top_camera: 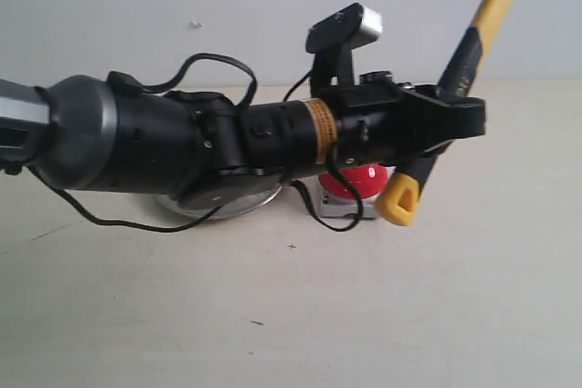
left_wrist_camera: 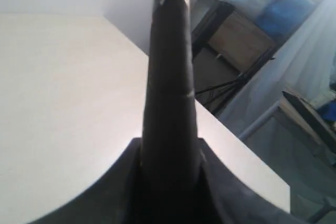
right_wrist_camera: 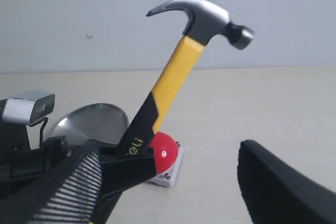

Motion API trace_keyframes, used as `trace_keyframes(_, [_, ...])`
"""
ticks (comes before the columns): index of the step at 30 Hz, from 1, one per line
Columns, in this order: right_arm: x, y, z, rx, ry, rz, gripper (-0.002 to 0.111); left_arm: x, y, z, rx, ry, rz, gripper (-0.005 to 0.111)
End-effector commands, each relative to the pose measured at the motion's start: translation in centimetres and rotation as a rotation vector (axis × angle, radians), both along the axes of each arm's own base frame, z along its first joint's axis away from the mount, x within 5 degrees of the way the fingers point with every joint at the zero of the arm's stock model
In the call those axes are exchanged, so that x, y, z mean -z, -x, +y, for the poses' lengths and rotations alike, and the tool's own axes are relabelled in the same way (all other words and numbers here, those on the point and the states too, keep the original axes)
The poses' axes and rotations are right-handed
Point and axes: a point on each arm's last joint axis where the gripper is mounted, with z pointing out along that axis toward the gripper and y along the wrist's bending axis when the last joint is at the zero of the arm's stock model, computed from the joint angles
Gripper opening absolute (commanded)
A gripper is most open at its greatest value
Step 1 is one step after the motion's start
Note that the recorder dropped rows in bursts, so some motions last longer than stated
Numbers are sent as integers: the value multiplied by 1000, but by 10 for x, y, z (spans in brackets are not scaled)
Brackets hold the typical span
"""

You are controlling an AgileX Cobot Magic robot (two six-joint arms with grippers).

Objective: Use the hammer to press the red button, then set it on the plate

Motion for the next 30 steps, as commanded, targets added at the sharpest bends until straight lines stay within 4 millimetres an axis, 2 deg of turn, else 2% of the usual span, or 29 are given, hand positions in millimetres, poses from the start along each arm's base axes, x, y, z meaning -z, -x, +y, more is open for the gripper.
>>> trace_keyframes(1, [-5, 3, -2, 3, 32, -47, 70, -18, -4, 28, -17, 22, -58, 0])
trace_keyframes(3, [-5, 3, -2, 3, 32, -47, 70, -16, -3, 40, -49, -51, -77, 0])
trace_keyframes(5, [-6, 4, -2, 3, 31, -54, 70, -11, -1, 51, -94, -205, -115, 0])
trace_keyframes(9, [-12, 16, -3, 4, 25, -105, 68, 0, 10, 66, -130, -445, -133, 0])
trace_keyframes(12, [-21, 35, -6, 6, 16, -182, 60, 8, 22, 73, -108, -508, -133, 0])
trace_keyframes(16, [-26, 62, -9, 3, 39, -305, 40, 14, 33, 83, -86, -530, -142, 0])
trace_keyframes(22, [-1, 98, -14, 18, -7, -553, 12, 7, 44, 97, -85, -532, -166, 0])
trace_keyframes(25, [17, 111, -14, 11, -104, -632, 1, -2, 49, 103, -93, -519, -181, 0])
trace_keyframes(28, [42, 109, -12, 7, -262, -651, 0, -10, 50, 108, -113, -532, -186, 0])
trace_keyframes(30, [59, 101, -12, 27, -362, -638, 0, -14, 52, 111, -124, -542, -190, 0])
